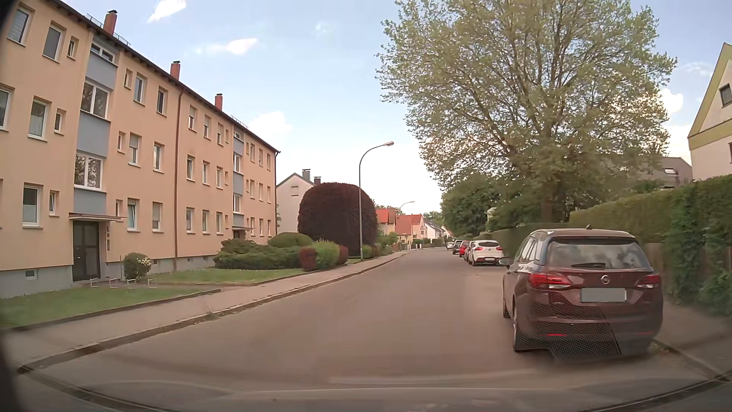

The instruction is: Follow the waypoints while adhering to traffic rules and regulations

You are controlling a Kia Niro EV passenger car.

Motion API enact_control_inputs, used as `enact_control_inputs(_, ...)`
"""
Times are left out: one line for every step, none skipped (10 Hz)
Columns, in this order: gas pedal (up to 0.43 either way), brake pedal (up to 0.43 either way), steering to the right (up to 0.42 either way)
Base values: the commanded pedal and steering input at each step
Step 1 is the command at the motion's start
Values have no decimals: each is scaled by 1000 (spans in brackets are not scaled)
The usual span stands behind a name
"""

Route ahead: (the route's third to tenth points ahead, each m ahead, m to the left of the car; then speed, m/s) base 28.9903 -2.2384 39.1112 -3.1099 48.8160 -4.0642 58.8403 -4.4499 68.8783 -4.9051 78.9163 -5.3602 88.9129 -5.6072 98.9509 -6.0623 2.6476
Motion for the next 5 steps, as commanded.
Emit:
enact_control_inputs(8, 18, -273)
enact_control_inputs(47, 18, -280)
enact_control_inputs(67, 18, -279)
enact_control_inputs(110, 18, -273)
enact_control_inputs(138, 18, -255)
